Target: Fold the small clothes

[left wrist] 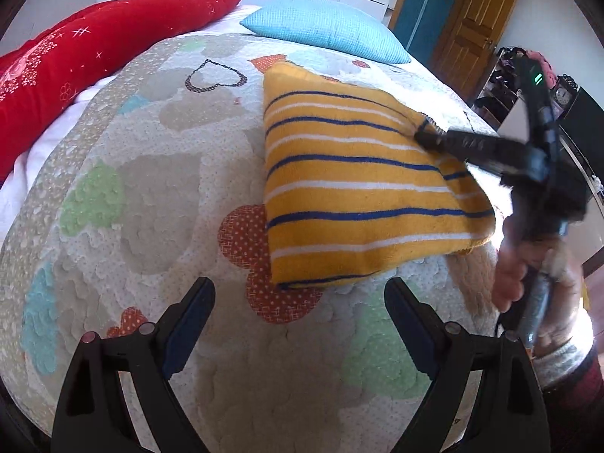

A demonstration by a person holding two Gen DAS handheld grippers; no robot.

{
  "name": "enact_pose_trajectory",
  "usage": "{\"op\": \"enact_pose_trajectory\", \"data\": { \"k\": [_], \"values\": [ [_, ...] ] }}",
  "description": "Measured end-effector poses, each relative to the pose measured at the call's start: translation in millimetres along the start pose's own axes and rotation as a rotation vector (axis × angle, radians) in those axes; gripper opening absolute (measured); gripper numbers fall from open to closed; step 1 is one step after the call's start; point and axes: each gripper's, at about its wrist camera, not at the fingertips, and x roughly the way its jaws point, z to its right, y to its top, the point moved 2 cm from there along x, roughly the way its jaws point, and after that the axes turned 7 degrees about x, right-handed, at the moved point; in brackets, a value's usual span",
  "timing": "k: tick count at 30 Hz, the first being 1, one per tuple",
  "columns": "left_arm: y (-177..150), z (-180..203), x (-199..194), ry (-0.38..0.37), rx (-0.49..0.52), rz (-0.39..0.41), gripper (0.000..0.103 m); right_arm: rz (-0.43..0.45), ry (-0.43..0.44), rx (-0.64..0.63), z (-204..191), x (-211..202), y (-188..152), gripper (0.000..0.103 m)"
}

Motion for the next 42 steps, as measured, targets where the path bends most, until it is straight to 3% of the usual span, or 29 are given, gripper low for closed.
{"op": "enact_pose_trajectory", "data": {
  "k": [5,7,11,14,17,20,25,31,36,38,42],
  "values": [
    [-4,-24,1,0.010,-0.042,0.011,0.091,0.031,-0.030,-0.047,13,-17,-29,0.021],
    [-5,-34,4,-0.004,-0.077,0.007,0.091,0.019,-0.053,-0.067,20,-25,-40,0.033],
    [-12,-46,4,-0.010,-0.115,0.000,0.091,0.000,-0.029,-0.023,32,-44,-53,0.033],
    [-15,-53,1,0.013,-0.135,0.009,0.091,0.089,-0.051,-0.055,14,-72,-56,0.033],
    [-18,-60,-3,0.023,-0.164,0.020,0.091,0.122,0.042,-0.105,-22,-83,-57,0.033],
    [-20,-62,-8,0.035,-0.168,0.023,0.091,0.065,0.146,-0.140,-60,-64,-65,0.031],
    [-27,-65,-16,0.084,-0.136,0.028,0.091,-0.090,0.139,-0.204,-91,-3,-96,0.029],
    [-31,-63,-11,0.092,-0.106,0.022,0.091,0.001,0.106,-0.242,-99,-33,-73,0.029],
    [-34,-56,-11,0.102,-0.077,0.018,0.091,0.005,0.036,-0.176,-93,-1,-35,0.029],
    [-34,-58,-14,0.123,-0.074,0.022,0.091,-0.024,-0.006,-0.169,-88,21,-34,0.029],
    [-34,-64,-17,0.137,-0.083,0.024,0.091,0.028,-0.028,-0.207,-89,10,-48,0.032]
  ]
}}
